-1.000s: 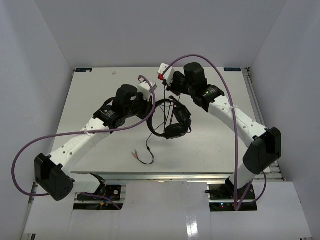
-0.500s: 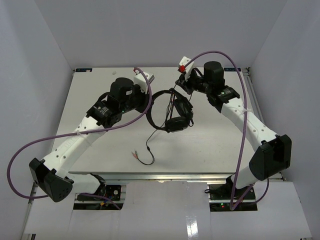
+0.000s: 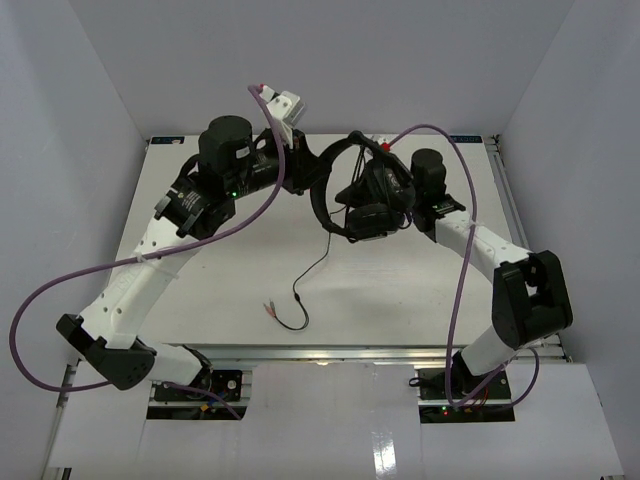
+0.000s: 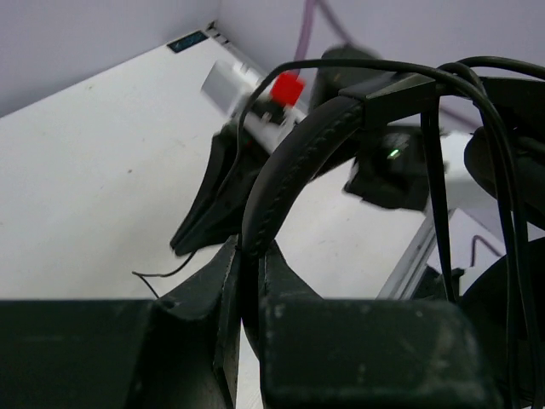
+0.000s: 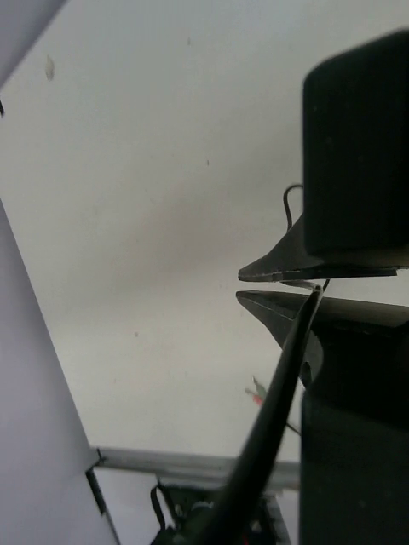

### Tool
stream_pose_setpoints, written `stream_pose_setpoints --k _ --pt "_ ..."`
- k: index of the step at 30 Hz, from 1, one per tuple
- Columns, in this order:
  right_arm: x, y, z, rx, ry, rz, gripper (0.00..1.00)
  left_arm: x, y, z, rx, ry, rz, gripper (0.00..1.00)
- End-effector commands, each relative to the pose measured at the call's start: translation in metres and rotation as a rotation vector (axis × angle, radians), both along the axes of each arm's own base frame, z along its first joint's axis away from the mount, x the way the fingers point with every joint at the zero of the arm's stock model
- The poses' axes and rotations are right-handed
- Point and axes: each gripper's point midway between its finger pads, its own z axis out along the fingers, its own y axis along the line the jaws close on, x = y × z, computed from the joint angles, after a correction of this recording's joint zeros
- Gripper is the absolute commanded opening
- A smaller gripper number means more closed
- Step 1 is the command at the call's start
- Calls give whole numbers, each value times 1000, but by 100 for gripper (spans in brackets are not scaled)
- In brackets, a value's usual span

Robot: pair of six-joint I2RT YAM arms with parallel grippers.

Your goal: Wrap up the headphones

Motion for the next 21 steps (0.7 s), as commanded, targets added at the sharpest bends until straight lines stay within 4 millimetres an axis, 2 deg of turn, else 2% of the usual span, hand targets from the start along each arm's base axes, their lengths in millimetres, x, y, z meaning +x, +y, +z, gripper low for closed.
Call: stream_pose_setpoints --k 1,6,8,9,12,15,16,18,21 --pt "-44 22 41 196 52 212 17 -12 -7 72 -177 -75 -45 0" --pt "-59 42 54 256 77 285 17 0 -10 105 -234 -119 -12 0" --pt "-68 47 53 266 92 312 17 5 -9 117 -250 -142 11 0" --pt "-73 50 51 270 107 327 17 8 -4 130 -267 -170 43 0" --pt "-99 60 44 279 114 384 17 20 -1 145 -289 -203 96 0" --pt "-119 68 44 283 120 438 17 26 -7 151 -311 -202 91 0" --pt "-121 68 44 285 115 443 17 28 -10 148 -307 -196 89 0" --pt "-135 75 50 299 119 483 17 29 -12 149 -321 -189 82 0" --pt "-144 81 57 322 117 520 17 30 -14 148 -323 -180 81 0"
